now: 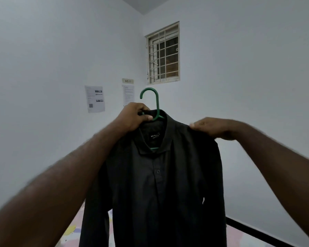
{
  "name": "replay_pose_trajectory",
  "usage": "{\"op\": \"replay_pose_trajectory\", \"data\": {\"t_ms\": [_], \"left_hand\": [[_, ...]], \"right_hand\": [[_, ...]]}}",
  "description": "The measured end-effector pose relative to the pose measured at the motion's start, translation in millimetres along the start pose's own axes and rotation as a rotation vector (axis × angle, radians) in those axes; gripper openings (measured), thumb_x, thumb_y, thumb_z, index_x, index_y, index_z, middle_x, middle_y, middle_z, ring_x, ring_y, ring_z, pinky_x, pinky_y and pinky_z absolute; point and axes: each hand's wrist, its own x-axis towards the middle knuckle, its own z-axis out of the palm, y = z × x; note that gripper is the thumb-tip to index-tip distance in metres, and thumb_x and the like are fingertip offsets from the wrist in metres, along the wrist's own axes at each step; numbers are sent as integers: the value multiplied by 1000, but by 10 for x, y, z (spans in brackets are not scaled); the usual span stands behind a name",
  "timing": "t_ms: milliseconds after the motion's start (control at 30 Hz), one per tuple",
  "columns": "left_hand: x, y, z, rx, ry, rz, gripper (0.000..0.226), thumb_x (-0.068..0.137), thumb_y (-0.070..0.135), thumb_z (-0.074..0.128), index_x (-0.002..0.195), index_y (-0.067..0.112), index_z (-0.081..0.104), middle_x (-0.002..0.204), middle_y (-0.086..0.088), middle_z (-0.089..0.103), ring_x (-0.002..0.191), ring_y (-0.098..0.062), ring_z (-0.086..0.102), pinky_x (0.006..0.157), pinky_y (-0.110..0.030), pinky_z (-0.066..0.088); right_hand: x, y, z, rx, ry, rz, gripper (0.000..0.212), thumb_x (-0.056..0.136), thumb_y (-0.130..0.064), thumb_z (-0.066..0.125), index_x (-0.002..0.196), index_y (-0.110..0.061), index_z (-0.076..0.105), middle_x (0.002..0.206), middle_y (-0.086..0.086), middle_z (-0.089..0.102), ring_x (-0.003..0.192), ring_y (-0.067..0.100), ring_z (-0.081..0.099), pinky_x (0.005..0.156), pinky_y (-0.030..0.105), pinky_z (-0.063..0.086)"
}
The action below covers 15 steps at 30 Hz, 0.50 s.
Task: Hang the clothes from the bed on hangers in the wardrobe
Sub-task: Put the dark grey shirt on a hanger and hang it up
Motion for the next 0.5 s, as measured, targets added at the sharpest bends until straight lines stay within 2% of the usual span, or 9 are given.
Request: {"op": "replay_pose_trajectory", "data": {"t_ms": [33,100,200,267,333,400,500], "left_hand": [[-5,-26,-9,-21,15,-7,11,80,14,77,87,18,69,83,3,69,84,-15,64,82,-28,50],[-7,-38,3,-49,23,-11,13,79,13,78,85,21,68,81,6,68,84,-12,64,81,-26,48],[24,-19,27,-60,35,-14,13,80,14,77,86,21,68,87,3,70,89,-15,66,85,-29,50],[56,1,14,-74,57,-11,13,80,14,77,89,19,69,88,1,70,89,-16,66,85,-30,51],[89,2,-22,-95,76,-11,15,80,13,77,93,16,69,87,0,70,86,-16,65,85,-30,51],[108,-18,-59,-98,84,-16,17,79,12,78,94,14,70,87,-2,70,85,-17,65,85,-31,52],[104,-77,-79,-87,92,-36,19,78,12,79,95,14,71,88,-4,72,87,-19,67,86,-32,52]], "right_hand": [[-34,98,23,29,-36,-16,35,102,-38,47,88,-13,66,71,-9,60,65,9,51,60,19,41],[-51,182,52,84,0,-67,27,102,-26,51,89,-11,68,74,-6,64,66,6,55,62,17,43],[43,179,51,-152,210,-128,12,94,-20,64,92,-14,74,88,0,72,79,10,62,73,22,45],[110,163,61,-278,373,-166,5,88,-19,70,91,-16,74,87,0,71,81,12,62,69,19,43],[115,155,67,-226,437,-188,6,87,-22,73,87,-16,72,80,-1,68,75,10,59,64,19,42],[85,190,61,-206,377,-156,11,91,-24,68,86,-14,69,76,-3,63,70,9,54,62,22,40],[70,266,77,-216,248,-107,12,95,-19,61,89,-13,68,80,-2,63,74,12,53,64,23,41]]}}
